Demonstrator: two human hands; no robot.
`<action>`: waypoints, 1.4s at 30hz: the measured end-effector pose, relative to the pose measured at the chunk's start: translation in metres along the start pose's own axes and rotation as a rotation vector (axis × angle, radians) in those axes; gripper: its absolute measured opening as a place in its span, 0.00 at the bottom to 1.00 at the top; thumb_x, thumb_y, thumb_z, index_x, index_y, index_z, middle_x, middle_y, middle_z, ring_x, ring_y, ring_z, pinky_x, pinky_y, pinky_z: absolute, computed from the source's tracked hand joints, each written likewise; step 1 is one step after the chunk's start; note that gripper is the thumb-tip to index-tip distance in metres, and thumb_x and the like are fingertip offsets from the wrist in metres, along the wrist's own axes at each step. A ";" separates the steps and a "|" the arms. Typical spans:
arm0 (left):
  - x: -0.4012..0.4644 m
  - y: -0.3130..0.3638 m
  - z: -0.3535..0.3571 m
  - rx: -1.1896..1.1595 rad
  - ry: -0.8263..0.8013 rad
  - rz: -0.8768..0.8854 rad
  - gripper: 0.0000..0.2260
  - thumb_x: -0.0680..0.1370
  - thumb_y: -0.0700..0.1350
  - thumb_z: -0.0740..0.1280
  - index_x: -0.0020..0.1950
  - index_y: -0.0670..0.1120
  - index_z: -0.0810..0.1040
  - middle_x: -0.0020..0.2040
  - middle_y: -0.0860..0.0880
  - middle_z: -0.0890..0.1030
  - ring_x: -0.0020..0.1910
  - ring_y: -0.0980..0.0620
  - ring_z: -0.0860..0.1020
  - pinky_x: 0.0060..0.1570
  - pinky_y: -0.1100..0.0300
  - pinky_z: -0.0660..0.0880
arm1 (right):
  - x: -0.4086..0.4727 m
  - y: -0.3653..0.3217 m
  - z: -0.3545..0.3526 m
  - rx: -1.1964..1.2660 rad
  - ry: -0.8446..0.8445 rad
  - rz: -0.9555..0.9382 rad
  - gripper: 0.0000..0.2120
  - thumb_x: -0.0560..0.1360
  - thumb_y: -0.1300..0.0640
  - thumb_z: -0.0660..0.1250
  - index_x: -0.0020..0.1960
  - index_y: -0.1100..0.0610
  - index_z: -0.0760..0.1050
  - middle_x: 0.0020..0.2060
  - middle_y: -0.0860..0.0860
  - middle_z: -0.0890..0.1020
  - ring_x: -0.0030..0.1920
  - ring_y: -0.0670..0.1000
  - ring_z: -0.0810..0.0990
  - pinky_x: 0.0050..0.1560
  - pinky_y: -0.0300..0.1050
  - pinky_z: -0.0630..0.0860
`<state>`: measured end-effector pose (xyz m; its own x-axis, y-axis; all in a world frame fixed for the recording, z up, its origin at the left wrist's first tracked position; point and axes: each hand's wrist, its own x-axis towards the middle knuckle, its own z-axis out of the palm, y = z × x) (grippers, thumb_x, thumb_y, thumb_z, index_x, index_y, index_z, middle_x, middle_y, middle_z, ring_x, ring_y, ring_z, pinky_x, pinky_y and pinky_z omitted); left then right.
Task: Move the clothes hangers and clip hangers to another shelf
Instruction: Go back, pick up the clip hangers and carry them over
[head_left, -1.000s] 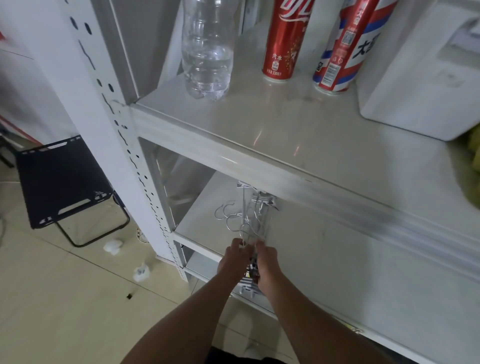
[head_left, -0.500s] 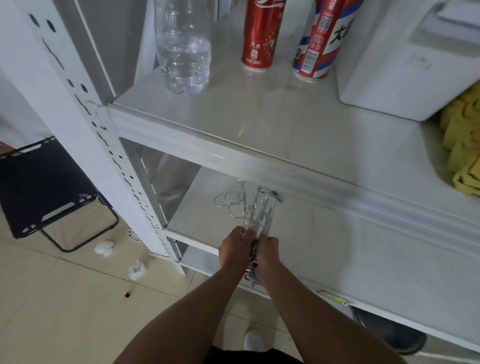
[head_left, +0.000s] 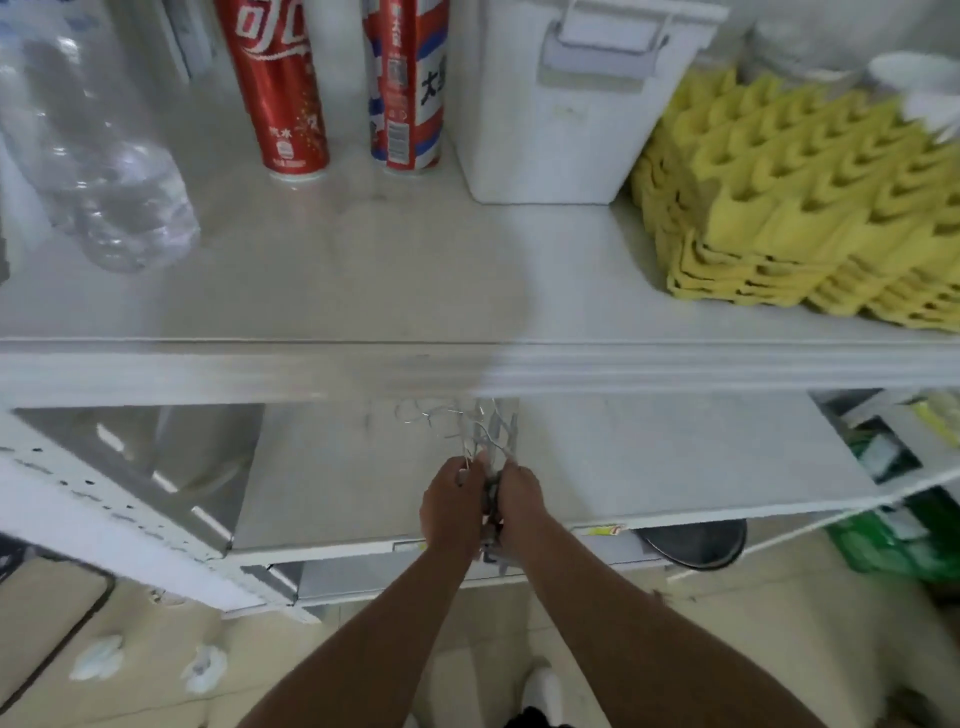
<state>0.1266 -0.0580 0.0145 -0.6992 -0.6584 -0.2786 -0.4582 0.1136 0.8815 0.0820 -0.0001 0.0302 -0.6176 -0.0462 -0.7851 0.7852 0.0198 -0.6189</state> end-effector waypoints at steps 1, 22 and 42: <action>-0.003 0.007 0.007 -0.007 -0.024 0.021 0.20 0.78 0.62 0.61 0.40 0.46 0.75 0.33 0.51 0.78 0.35 0.51 0.76 0.35 0.60 0.69 | -0.002 -0.006 -0.009 0.030 0.010 -0.008 0.24 0.78 0.43 0.55 0.47 0.62 0.80 0.38 0.61 0.80 0.37 0.58 0.80 0.37 0.53 0.80; -0.199 0.116 0.251 -0.130 -0.572 0.167 0.20 0.70 0.67 0.62 0.40 0.51 0.79 0.36 0.47 0.83 0.39 0.43 0.83 0.42 0.39 0.81 | -0.048 -0.049 -0.346 0.219 0.532 -0.252 0.16 0.80 0.53 0.54 0.54 0.62 0.76 0.40 0.58 0.81 0.36 0.57 0.82 0.34 0.45 0.77; -0.376 0.217 0.462 -0.014 -0.978 0.392 0.09 0.71 0.59 0.61 0.40 0.57 0.78 0.39 0.47 0.83 0.41 0.44 0.83 0.44 0.39 0.81 | -0.097 -0.084 -0.632 0.570 0.823 -0.269 0.14 0.71 0.62 0.57 0.51 0.65 0.77 0.39 0.62 0.82 0.37 0.60 0.83 0.44 0.64 0.82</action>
<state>0.0369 0.5581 0.1341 -0.9380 0.3107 -0.1539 -0.1025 0.1757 0.9791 0.0475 0.6342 0.1432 -0.4468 0.7216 -0.5288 0.3886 -0.3759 -0.8413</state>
